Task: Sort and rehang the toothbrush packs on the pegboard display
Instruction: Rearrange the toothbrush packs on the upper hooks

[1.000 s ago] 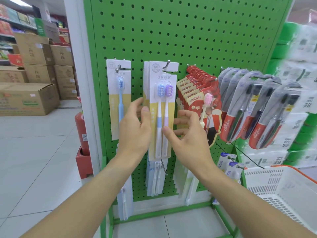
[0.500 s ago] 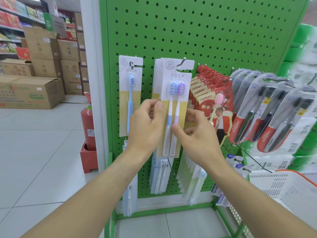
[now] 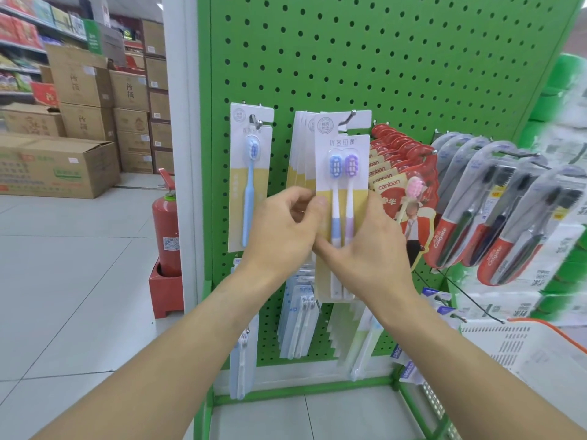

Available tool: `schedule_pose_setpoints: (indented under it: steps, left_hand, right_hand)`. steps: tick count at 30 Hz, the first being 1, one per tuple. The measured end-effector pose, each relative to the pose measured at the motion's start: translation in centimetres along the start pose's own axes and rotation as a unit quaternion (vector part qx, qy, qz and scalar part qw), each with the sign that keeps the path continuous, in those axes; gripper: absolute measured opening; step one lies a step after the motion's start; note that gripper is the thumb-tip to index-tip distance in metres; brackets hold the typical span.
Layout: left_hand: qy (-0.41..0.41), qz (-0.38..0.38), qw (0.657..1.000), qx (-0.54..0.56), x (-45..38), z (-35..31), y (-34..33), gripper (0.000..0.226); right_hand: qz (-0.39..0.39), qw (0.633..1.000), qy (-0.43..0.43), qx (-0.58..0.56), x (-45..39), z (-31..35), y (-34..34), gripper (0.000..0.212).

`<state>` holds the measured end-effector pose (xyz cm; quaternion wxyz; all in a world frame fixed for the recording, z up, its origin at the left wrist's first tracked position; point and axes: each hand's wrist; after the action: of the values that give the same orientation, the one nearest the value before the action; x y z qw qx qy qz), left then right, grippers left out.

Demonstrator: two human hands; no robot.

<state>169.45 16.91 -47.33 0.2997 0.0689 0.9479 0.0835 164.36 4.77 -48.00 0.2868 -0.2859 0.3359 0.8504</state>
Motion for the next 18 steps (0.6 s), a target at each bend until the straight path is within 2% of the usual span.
schedule_pose_setpoints:
  steps: [4,9,14,15,18]
  left_hand:
    - [0.013,-0.105,0.991,-0.085,-0.8,1.0,0.4,0.012]
    - [0.034,-0.046,0.987,-0.150,-2.6,1.9,-0.2,0.025]
    - [0.039,-0.079,0.984,-0.157,-3.0,2.1,-1.0,0.035]
    - [0.038,-0.081,0.983,-0.162,-3.2,2.1,-1.1,0.033]
    - [0.036,-0.069,0.985,-0.152,-3.4,2.0,-1.3,0.009]
  right_hand:
    - [0.003,1.000,0.000,0.031,0.1,0.1,0.3,0.047]
    - [-0.004,0.999,0.014,0.036,0.3,0.3,0.5,0.046]
    - [0.002,0.999,0.008,0.033,0.1,0.1,0.5,0.047]
    - [0.003,0.999,0.009,0.033,0.2,0.0,0.5,0.048]
    - [0.005,0.999,0.016,0.034,0.2,-0.2,0.4,0.048]
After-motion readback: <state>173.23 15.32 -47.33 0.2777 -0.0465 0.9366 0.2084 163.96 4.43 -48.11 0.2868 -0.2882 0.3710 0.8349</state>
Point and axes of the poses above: each hand's wrist, its own x-axis away from the middle knuckle, its own y-axis out of the back of the hand, z = x × y, and after that the axes turned 9 degrees about -x, right-handed
